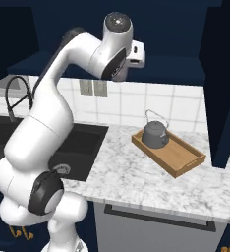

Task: Pick the kettle from the counter and place it on the tray. Then pick the mug from the cabinet and place it on the tray. Then close the cabinet doors.

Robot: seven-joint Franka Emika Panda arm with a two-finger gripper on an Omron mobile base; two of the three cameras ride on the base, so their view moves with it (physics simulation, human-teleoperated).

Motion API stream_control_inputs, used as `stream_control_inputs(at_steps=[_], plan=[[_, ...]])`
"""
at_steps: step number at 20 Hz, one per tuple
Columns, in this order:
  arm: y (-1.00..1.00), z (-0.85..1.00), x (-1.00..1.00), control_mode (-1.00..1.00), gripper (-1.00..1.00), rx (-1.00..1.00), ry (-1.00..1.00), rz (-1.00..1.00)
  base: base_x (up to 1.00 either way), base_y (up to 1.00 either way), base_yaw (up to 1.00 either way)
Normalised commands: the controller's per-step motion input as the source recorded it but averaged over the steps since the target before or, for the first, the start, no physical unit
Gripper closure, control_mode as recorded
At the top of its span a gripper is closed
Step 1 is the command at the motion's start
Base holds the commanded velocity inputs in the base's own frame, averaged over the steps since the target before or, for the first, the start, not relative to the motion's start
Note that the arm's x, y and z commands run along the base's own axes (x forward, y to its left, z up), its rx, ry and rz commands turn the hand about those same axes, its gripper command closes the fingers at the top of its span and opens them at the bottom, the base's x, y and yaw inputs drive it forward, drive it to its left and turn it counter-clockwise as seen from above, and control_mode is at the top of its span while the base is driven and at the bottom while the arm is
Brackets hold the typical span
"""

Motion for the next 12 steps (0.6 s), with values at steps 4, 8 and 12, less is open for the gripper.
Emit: stream_control_inputs(at_steps=[4, 8, 12], plan=[[-0.97, -0.86, -0.6, -1.0, 1.0, -0.08, 0.0, 0.0, 0.0, 0.0, 0.0], [-1.0, -0.88, -0.26, -1.0, 1.0, -0.11, -0.06, 0.0, 0.0, 0.0, 0.0], [-0.93, -0.98, -0.09, -1.0, 1.0, -0.11, -0.02, 0.02, 0.0, 0.0, 0.0]])
